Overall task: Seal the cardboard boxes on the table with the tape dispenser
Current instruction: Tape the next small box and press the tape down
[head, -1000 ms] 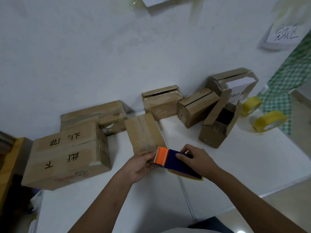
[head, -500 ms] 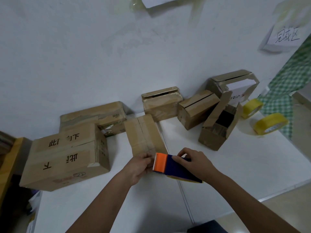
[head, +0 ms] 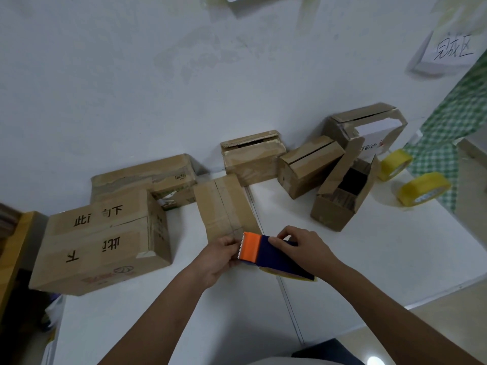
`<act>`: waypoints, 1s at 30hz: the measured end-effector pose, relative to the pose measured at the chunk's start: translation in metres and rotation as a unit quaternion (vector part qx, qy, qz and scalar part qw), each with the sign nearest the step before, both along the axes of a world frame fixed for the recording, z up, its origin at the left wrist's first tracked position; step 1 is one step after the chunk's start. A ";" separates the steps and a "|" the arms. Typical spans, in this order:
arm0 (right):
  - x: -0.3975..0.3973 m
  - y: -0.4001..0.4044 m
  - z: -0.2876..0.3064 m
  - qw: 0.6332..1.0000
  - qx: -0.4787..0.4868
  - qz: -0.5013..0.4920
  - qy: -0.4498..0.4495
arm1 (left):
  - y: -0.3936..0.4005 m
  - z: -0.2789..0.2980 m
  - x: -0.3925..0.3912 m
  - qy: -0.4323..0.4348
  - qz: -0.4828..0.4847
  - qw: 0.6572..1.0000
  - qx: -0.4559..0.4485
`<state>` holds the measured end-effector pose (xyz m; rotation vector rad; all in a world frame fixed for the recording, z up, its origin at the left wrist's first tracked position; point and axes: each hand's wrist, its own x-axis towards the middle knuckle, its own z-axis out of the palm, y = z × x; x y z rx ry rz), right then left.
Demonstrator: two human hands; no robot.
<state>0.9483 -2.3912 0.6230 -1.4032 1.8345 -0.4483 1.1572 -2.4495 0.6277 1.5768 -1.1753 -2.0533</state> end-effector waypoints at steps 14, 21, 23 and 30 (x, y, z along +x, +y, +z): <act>-0.022 -0.015 -0.004 0.993 0.001 0.076 0.090 | -0.020 -0.015 0.027 -0.139 0.088 0.976 -0.145; -0.050 -0.026 -0.010 0.989 0.027 0.083 0.121 | -0.014 -0.044 0.071 -0.167 0.170 0.964 -0.116; -0.053 -0.033 -0.012 0.988 0.031 0.082 0.126 | -0.006 -0.050 0.065 -0.151 0.209 0.961 -0.100; -0.062 -0.050 -0.015 0.977 0.013 0.102 0.187 | 0.006 -0.057 0.056 -0.105 0.284 0.945 -0.122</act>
